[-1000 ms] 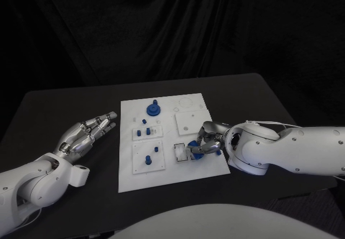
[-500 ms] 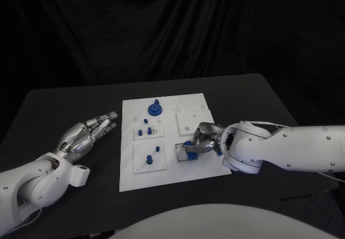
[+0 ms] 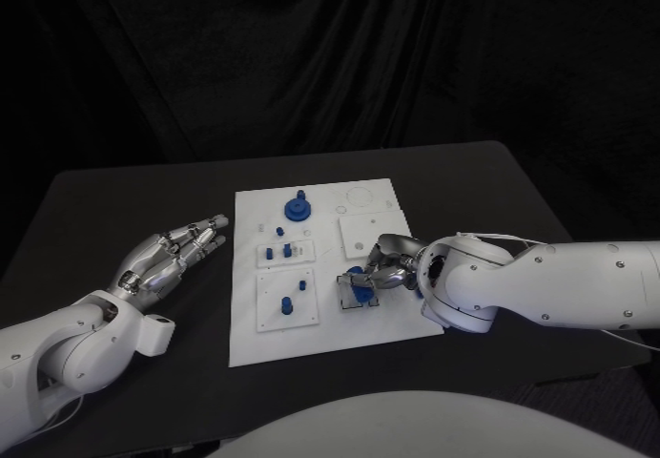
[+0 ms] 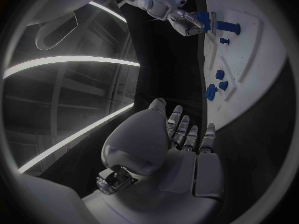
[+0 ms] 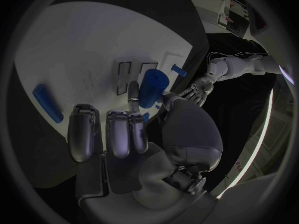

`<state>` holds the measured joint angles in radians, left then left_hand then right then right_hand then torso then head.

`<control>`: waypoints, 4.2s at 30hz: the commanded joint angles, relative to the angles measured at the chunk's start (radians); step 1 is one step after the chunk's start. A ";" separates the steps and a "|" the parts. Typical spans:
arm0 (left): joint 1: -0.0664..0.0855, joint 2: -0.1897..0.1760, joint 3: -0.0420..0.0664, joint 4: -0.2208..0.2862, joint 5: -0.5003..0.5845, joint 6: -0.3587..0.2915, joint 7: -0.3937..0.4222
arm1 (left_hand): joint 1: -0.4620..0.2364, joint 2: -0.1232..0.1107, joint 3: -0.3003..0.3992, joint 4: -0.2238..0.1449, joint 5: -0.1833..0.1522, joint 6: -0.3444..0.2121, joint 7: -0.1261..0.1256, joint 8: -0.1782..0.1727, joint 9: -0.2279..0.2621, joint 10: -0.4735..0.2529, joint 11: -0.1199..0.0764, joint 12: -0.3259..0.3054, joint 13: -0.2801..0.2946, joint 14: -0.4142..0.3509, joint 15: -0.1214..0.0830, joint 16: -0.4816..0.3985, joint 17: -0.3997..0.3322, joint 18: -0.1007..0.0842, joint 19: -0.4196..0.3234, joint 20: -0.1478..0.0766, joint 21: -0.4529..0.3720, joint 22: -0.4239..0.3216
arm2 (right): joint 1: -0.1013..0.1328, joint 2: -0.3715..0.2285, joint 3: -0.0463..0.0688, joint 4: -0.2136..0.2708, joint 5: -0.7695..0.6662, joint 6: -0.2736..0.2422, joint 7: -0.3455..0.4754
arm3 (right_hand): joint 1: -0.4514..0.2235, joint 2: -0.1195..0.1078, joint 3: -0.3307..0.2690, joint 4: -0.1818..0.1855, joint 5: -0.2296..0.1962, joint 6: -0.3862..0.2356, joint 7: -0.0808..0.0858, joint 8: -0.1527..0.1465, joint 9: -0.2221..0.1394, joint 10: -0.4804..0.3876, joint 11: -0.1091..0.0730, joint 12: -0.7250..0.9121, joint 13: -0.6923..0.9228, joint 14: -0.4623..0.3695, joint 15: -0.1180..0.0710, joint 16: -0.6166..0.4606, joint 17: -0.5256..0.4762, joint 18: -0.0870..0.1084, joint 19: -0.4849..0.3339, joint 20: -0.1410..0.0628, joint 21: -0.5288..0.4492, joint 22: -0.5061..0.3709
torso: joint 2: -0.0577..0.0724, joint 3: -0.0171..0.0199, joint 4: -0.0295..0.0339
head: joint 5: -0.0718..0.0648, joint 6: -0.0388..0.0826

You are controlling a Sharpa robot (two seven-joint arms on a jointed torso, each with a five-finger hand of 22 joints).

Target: Assemble the parts on the task board

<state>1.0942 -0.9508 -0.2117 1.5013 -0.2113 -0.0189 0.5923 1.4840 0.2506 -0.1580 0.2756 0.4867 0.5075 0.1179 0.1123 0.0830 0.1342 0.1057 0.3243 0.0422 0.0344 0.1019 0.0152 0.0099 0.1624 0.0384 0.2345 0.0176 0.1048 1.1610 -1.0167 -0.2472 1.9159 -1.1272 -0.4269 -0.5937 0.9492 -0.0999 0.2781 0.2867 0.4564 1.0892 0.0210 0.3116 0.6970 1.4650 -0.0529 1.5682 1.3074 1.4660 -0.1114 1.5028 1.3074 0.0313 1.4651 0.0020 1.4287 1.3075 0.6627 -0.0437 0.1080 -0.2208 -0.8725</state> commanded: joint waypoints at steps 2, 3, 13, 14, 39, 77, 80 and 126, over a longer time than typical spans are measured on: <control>-0.001 0.003 0.001 0.001 0.005 0.015 0.002 | 0.011 -0.001 0.000 -0.004 0.004 0.000 0.006 0.005 -0.002 -0.001 0.008 0.003 0.001 -0.001 0.006 0.004 0.001 0.019 -0.003 0.006 0.005 0.000 | -0.003 0.002 0.000 -0.001 -0.013 -0.016 0.003 | -0.045 0.000 -0.036 0.006 -0.061 -0.010 0.003 -0.010 0.002 0.106 0.007 0.003 0.263 0.072 0.006 -0.006 0.084 0.007 0.041 0.005 -0.006 0.213 | -0.001 0.0006 -0.0008 | 0.001 0.000; -0.001 0.003 0.001 0.001 0.005 0.016 0.002 | 0.011 -0.001 0.001 -0.004 0.005 -0.001 0.006 0.005 -0.002 -0.001 0.008 0.004 0.001 0.000 0.006 0.004 0.001 0.020 -0.003 0.006 0.005 0.000 | -0.003 0.003 0.000 -0.001 -0.016 -0.014 0.001 | -0.059 0.002 -0.050 0.007 -0.078 -0.011 0.003 -0.013 0.003 0.106 0.007 0.003 0.263 0.072 0.006 -0.007 0.083 0.007 0.041 0.005 -0.007 0.212 | -0.002 0.0005 0.0003 | 0.000 0.000; -0.002 0.004 0.001 -0.002 0.005 0.019 -0.004 | 0.012 -0.002 0.001 -0.005 0.006 -0.001 0.007 0.005 -0.002 -0.001 0.008 0.003 0.001 -0.001 0.007 0.004 0.001 0.020 -0.003 0.006 0.005 -0.001 | -0.004 0.004 0.000 0.001 -0.048 -0.003 -0.006 | -0.147 0.012 -0.211 0.006 -0.240 -0.018 0.010 -0.036 0.008 0.106 0.012 0.003 0.263 0.072 0.011 -0.007 0.081 0.007 0.043 0.009 -0.007 0.213 | -0.002 0.0000 -0.0001 | 0.003 0.000; -0.002 0.004 0.001 -0.002 0.005 0.020 -0.005 | 0.013 -0.002 0.001 -0.005 0.006 -0.002 0.007 0.005 -0.002 -0.001 0.009 0.003 0.001 0.000 0.008 0.004 0.001 0.020 -0.003 0.007 0.005 0.000 | -0.004 0.004 0.000 0.001 -0.051 -0.002 -0.005 | -0.146 0.013 -0.221 0.007 -0.249 -0.017 0.010 -0.037 0.009 0.106 0.013 0.003 0.263 0.072 0.011 -0.007 0.081 0.007 0.043 0.009 -0.007 0.213 | -0.002 -0.0002 -0.0004 | 0.004 0.000; -0.006 -0.003 0.001 -0.003 0.005 0.016 0.003 | 0.022 -0.006 0.007 -0.012 0.011 0.000 0.011 0.006 -0.002 0.002 0.013 0.008 0.002 0.005 0.011 0.007 0.003 0.020 -0.001 0.009 0.006 0.004 | -0.028 -0.088 0.000 0.044 -0.538 -0.248 0.203 | 0.350 -0.023 -0.338 0.003 -0.118 -0.452 0.068 0.030 0.079 0.106 0.045 0.003 0.263 0.077 0.038 0.013 0.121 0.005 0.039 0.033 -0.005 0.214 | -0.003 -0.0010 -0.0011 | 0.045 0.000; -0.016 -0.017 0.001 -0.001 0.005 0.039 -0.006 | 0.005 0.001 0.002 0.012 -0.010 0.001 0.018 0.007 -0.002 0.008 0.021 0.015 0.003 0.006 0.014 0.009 0.003 0.020 0.001 0.008 0.007 0.003 | -0.165 -0.029 0.000 -0.006 -0.651 -0.208 0.211 | 0.433 -0.123 -0.232 0.010 -0.247 -0.786 0.097 0.205 -0.057 0.106 0.068 0.003 0.263 0.077 0.058 0.013 0.120 -0.007 0.062 0.051 0.049 0.231 | 0.000 -0.0001 -0.0024 | 0.054 0.000; -0.018 -0.016 0.001 -0.001 0.005 0.042 -0.007 | 0.005 0.001 0.002 0.012 -0.010 0.000 0.018 0.007 -0.002 0.008 0.021 0.015 0.003 0.006 0.014 0.009 0.003 0.020 0.001 0.008 0.007 0.003 | -0.165 -0.025 0.000 -0.009 -0.654 -0.205 0.206 | 0.439 -0.111 -0.222 0.009 -0.222 -0.780 0.096 0.227 -0.066 0.106 0.068 0.003 0.263 0.077 0.058 0.013 0.121 -0.007 0.062 0.052 0.049 0.231 | 0.000 0.0004 -0.0003 | 0.050 0.000; -0.034 -0.019 0.001 -0.003 0.005 0.056 -0.018 | 0.010 0.003 0.007 0.008 -0.005 -0.008 0.019 0.004 -0.004 0.007 0.022 0.014 0.002 0.007 0.016 0.009 0.003 0.020 0.003 0.010 0.008 0.007 | -0.166 -0.053 0.000 0.041 -0.614 -0.305 0.253 | 0.405 -0.051 -0.111 0.002 0.219 -0.565 0.108 0.360 -0.284 0.106 0.097 0.003 0.263 0.077 0.083 0.015 0.119 -0.011 0.070 0.074 0.067 0.237 | -0.001 -0.0004 -0.0010 | 0.063 0.000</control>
<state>1.0623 -0.9700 -0.2117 1.4960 -0.2111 0.0245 0.5636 1.4932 0.2494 -0.1553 0.2841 0.4788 0.5040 0.1359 0.1122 0.0799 0.1410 0.1198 0.3328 0.0436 0.0415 0.1090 0.0190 0.0121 0.1624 0.0383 0.2416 0.0214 0.1109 0.9976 -1.0674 -0.2476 1.9518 -1.7633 -0.6970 -0.3532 1.3560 -0.1595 0.1567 0.2829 0.6701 0.4361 0.1242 0.6737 0.4115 1.4647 0.0396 1.5682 1.3075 1.4678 -0.0347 1.5183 1.3077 0.0314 1.4651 0.0699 1.4938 1.3073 0.6610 -0.0438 0.1069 -0.1572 -0.8725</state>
